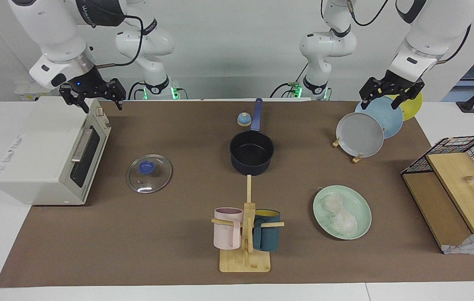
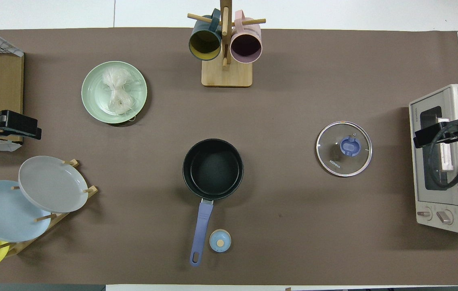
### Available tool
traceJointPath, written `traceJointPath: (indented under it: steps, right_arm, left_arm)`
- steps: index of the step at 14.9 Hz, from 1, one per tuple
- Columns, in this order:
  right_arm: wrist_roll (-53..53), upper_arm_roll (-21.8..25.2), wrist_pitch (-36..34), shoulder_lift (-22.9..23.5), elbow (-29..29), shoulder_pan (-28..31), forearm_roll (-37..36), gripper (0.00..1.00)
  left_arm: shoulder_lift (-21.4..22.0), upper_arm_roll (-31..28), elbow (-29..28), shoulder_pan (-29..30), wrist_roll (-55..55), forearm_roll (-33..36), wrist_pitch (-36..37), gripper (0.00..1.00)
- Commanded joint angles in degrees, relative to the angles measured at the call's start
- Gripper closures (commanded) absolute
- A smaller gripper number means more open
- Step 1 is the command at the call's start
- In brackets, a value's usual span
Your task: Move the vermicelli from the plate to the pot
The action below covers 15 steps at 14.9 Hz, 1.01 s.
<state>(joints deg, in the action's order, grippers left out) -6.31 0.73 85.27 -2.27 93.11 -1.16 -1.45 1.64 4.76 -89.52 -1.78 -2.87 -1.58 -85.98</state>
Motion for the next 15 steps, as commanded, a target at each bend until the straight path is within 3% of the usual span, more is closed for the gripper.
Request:
traceJointPath:
  steps: [1, 5, 8, 12, 15]
  right_arm:
    - [0.59, -1.08, -0.46, -0.19, -0.47, 0.29, -0.13, 0.00]
    - [5.14, -2.22, 3.84, -0.19, 2.07, -3.39, 0.48, 0.00]
    - [5.25, -2.22, 6.29, 1.04, 3.21, -3.93, 0.48, 0.00]
    - [5.43, -2.31, 13.76, 5.24, 6.64, -4.37, 0.48, 0.00]
    - [5.26, -2.31, 24.12, 5.70, 14.79, -5.43, 0.48, 0.00]
  left_arm:
    - [-0.05, 0.16, -0.66, -0.24, 0.24, 0.61, -1.47, 0.00]
    - [-0.84, 0.33, -0.66, -0.33, 0.15, -0.53, -2.25, 0.00]
    - [-4.97, 0.42, -0.39, -1.56, 0.15, -0.62, -5.76, 0.00]
    - [-13.48, 0.51, 0.13, -3.14, 0.06, -0.45, -12.96, 0.00]
    - [-19.46, 0.42, 0.48, -3.58, 0.06, 0.17, -19.46, 0.00]
